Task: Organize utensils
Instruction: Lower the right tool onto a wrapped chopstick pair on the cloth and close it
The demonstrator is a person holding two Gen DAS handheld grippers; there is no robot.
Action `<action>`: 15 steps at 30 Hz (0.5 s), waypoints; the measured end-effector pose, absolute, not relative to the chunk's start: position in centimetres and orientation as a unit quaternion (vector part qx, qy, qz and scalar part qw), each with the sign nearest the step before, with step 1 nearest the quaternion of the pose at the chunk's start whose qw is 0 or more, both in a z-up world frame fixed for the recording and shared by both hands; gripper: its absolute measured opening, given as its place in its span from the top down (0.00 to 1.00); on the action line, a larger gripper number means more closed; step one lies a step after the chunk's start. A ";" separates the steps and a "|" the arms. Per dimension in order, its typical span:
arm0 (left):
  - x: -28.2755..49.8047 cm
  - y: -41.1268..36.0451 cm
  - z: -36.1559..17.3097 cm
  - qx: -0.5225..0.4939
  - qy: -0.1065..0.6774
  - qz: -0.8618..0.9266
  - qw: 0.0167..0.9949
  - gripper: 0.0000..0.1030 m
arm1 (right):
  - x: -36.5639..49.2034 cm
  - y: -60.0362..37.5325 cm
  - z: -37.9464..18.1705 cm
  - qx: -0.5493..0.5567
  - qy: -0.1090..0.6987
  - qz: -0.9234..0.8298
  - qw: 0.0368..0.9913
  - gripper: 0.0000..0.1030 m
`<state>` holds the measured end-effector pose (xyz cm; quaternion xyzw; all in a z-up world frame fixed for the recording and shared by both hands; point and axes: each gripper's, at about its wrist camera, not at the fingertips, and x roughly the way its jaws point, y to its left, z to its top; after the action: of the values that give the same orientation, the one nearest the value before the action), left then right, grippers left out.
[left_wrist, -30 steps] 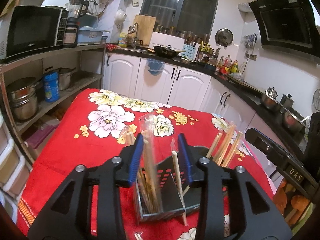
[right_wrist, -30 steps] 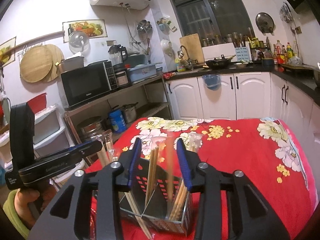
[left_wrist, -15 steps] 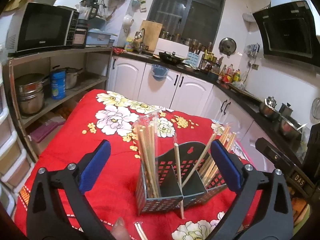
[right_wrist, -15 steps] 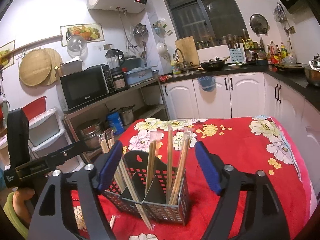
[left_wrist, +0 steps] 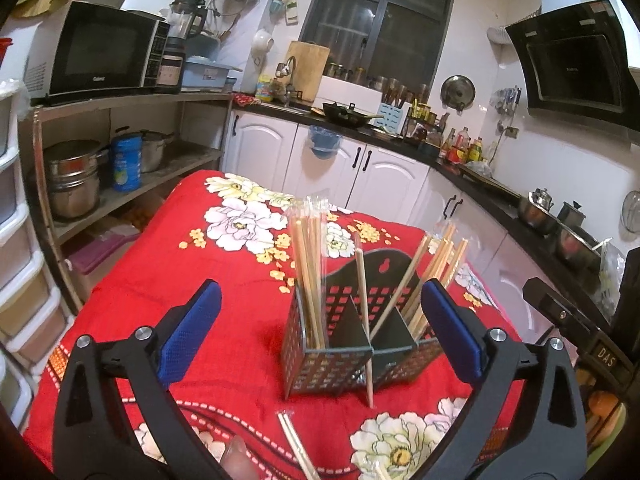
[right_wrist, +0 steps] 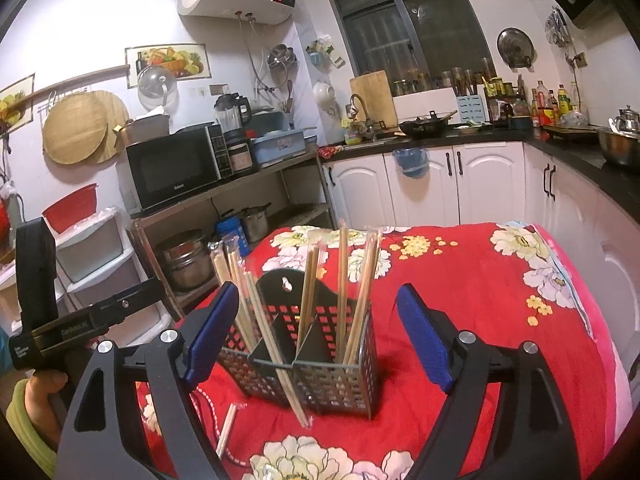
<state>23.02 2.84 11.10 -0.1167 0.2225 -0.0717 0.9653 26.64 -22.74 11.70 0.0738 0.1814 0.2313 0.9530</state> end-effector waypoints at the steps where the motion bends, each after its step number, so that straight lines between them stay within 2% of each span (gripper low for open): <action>1: 22.8 2.9 11.0 -0.117 0.223 -0.072 0.965 0.11 | 26.4 -22.7 11.6 0.073 0.183 0.231 0.953 0.24; 15: 20.4 3.6 8.8 -0.123 0.241 -0.066 0.960 0.11 | 23.7 -21.2 9.8 0.047 0.208 0.242 0.947 0.23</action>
<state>20.38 3.60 8.79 -0.1233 0.2415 -0.0658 0.9603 23.73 -21.17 9.79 0.0474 0.2076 0.2418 0.9467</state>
